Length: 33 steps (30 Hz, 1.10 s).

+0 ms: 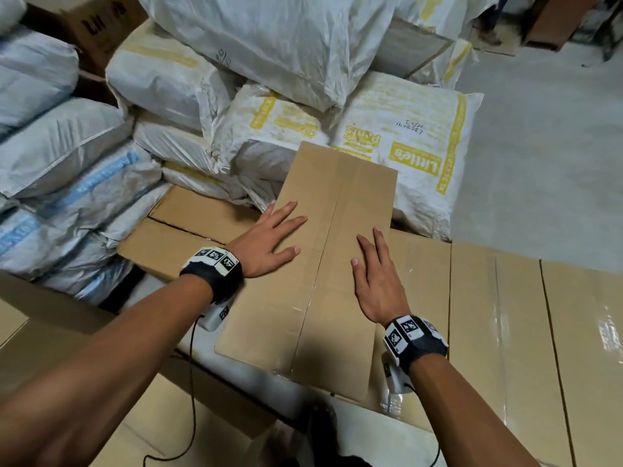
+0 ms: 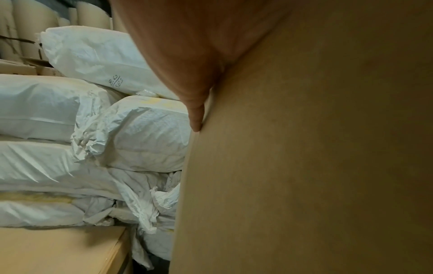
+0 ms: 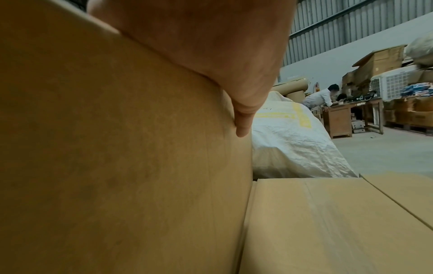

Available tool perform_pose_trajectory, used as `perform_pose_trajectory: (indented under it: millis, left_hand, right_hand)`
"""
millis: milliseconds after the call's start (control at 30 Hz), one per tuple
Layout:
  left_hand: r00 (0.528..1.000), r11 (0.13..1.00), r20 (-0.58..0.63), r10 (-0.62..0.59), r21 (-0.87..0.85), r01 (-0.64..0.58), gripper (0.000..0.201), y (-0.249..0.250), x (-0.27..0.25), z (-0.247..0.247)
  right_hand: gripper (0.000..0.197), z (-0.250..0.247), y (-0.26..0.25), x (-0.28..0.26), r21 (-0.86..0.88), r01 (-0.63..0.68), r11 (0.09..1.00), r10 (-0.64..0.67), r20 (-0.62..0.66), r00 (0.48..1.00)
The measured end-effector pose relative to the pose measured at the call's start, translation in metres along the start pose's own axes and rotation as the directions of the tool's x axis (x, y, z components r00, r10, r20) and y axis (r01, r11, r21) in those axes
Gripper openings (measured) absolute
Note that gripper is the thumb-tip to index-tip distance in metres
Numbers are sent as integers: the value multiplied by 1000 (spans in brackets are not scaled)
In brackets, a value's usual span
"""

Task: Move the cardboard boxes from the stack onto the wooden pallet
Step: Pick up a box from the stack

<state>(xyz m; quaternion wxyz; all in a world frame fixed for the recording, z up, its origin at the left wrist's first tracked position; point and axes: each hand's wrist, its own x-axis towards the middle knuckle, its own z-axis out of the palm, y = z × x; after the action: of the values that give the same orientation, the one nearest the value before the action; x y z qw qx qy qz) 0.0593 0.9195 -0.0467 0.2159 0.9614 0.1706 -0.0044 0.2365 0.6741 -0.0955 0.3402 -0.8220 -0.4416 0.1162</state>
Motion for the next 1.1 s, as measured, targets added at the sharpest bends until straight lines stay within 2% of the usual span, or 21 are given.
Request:
perform_pose_trajectory:
  millis: [133,333,667,900,1100]
  left_hand:
    - [996,999,-83,38,-21,-40,69,4,4,-2]
    - [994,997,-108,8,-73,-16,69,-2,-1,8]
    - [990,993,-121,-68,-100,56,70,7,-18,2]
    - [976,995,-202,-82,-71,69,71,35,-69,-11]
    - [955,992,-270,-123,-55,113,72,66,-140,-20]
  right_hand:
    - [47,2,1,3,41,3,999,-3,-16,1000]
    - [39,2,-4,13,98,9,995,-2,-75,997]
    - [56,1,-14,7,196,-3,981,6,-13,1000]
    - [58,-15,-40,-24,191,63,979,-55,-48,997]
    - [58,-34,-76,-69,185,156,970,-146,-66,987]
